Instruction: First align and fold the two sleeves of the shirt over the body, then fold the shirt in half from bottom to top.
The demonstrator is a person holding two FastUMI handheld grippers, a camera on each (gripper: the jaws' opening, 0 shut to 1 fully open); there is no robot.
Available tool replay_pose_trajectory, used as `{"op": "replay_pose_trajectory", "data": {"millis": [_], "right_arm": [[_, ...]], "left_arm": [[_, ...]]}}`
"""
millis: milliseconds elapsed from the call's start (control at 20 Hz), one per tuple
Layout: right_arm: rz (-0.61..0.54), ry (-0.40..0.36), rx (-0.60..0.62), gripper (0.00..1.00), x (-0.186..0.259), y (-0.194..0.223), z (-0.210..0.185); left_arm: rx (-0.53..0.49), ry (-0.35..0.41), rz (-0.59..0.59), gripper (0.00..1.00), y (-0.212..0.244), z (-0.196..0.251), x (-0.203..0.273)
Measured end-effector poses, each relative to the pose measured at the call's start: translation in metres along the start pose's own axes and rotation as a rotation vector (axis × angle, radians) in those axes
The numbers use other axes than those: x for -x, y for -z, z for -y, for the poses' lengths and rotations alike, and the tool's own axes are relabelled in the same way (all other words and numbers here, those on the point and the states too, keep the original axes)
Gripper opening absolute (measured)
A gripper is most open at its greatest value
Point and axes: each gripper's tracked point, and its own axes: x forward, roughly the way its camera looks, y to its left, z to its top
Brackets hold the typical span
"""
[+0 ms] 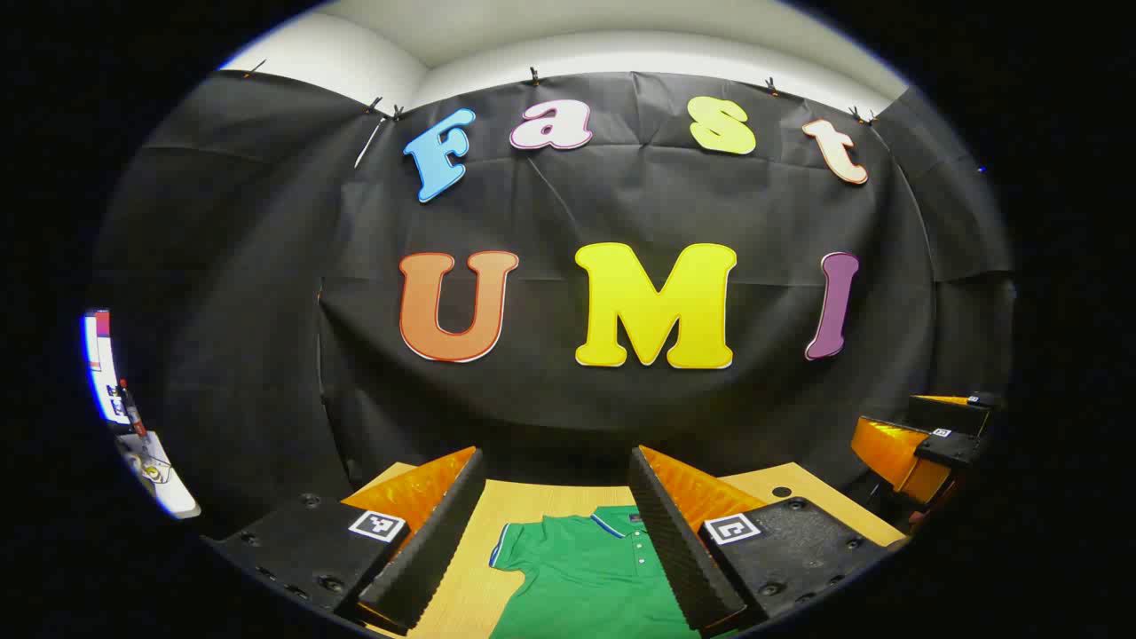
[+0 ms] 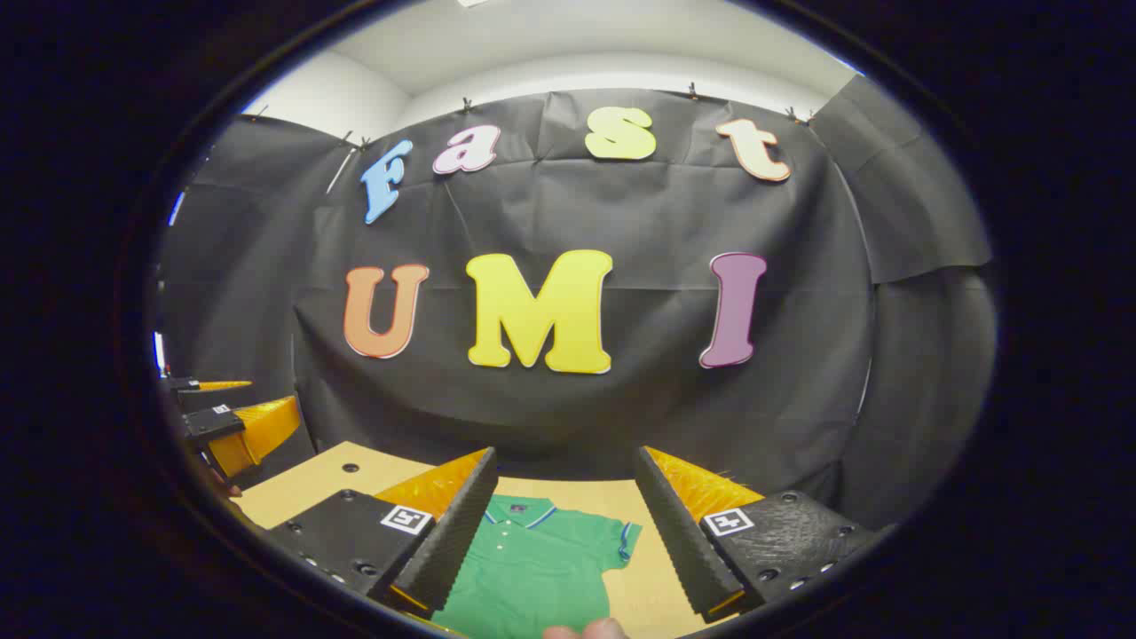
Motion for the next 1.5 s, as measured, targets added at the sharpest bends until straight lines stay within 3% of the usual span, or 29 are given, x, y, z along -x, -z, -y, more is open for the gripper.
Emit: {"op": "replay_pose_trajectory", "data": {"millis": [800, 1050, 1500], "right_arm": [[0.005, 0.102, 0.023, 0.95, -0.022, -0.003, 0.040], [-0.026, 0.087, 0.026, 0.95, -0.028, 0.005, 0.041], [-0.216, 0.085, 0.014, 0.95, -0.052, 0.075, 0.059]], "left_arm": [[0.006, 0.008, -0.003, 1.00, 0.006, 0.012, -0.027], [0.005, 0.008, -0.011, 1.00, 0.009, 0.016, -0.032], [0.005, 0.007, -0.066, 1.00, 0.035, 0.023, -0.048]]}}
